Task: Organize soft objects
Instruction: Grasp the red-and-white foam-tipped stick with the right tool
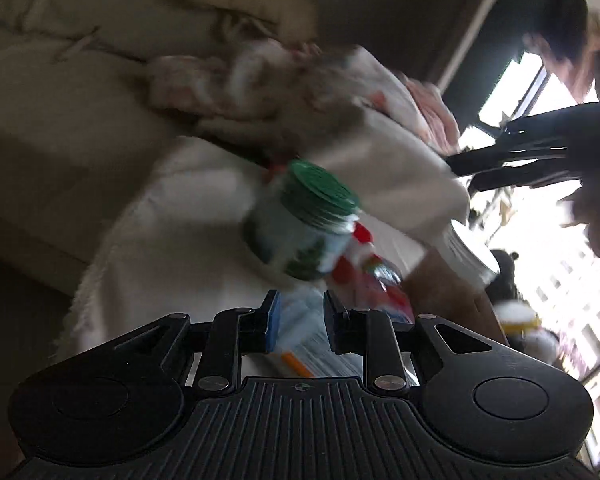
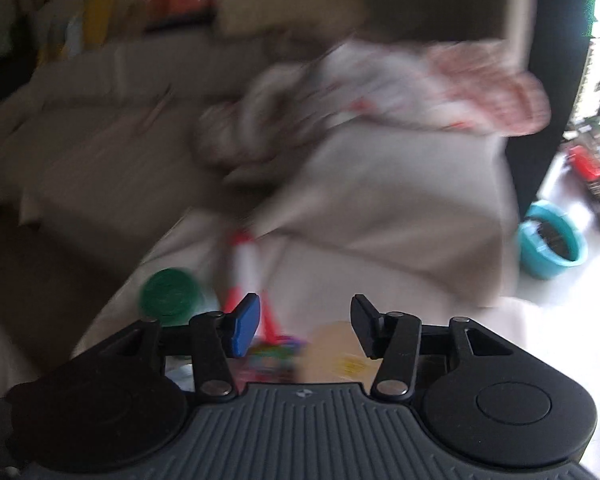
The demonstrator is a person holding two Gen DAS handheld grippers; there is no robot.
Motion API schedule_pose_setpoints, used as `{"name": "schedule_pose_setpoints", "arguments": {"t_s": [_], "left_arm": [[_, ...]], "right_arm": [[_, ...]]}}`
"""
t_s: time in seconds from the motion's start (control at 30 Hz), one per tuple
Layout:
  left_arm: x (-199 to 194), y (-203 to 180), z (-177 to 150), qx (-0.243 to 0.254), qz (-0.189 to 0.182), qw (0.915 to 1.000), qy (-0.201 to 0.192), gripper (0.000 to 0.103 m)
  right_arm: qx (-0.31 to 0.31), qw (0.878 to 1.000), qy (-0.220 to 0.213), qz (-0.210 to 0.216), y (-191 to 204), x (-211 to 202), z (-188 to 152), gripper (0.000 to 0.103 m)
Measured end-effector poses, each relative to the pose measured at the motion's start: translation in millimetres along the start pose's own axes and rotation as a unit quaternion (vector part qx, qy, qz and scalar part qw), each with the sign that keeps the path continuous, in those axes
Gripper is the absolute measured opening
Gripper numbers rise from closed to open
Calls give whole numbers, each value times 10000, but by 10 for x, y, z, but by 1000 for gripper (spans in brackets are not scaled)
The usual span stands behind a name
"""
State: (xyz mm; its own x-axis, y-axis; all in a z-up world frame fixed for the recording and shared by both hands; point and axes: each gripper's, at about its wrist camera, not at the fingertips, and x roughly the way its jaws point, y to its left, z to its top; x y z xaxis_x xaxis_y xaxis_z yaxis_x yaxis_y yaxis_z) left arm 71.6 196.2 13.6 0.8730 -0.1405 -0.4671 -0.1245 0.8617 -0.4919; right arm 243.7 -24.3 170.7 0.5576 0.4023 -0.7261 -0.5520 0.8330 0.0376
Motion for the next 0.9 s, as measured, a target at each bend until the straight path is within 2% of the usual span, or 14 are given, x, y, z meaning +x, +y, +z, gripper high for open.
{"name": "schedule_pose_setpoints", "arguments": {"t_s": [0.1,0.23,0.33,0.4,0.6,0.63,0.7,0.77,0.9], "left_arm": [[-45,104,-35,-162,-155,9996,-175,25],[-50,225,0,-406,-351,9986,-27,25],[-117,291,8,-575,-482,9972,-60,25],[-134,325,9,-670,-580,9960,-80,25],[-127,391,19,-838,-673,9942,-44,25],[-135,406,21,-875,-676,9938,-65,25],[-155,425,28,-919,-676,9934,-114,25],[-179,444,34,-965,-655,9930,-176,25],[-232,454,47,-973,-576,9931,-312,25]], "right_arm": [[-255,9984,501,68,348,485,300,50],[-540,9951,824,93,694,1046,637,50],[-681,9899,1242,97,861,1474,786,44],[-684,9867,1476,52,918,1737,825,40],[-364,9817,1867,70,898,2339,967,40],[-346,9799,1963,60,886,2407,962,39],[-362,9762,2136,9,870,2501,921,30],[-349,9751,2191,17,852,2512,872,29],[-463,9854,1614,-286,854,2117,943,28]]}}
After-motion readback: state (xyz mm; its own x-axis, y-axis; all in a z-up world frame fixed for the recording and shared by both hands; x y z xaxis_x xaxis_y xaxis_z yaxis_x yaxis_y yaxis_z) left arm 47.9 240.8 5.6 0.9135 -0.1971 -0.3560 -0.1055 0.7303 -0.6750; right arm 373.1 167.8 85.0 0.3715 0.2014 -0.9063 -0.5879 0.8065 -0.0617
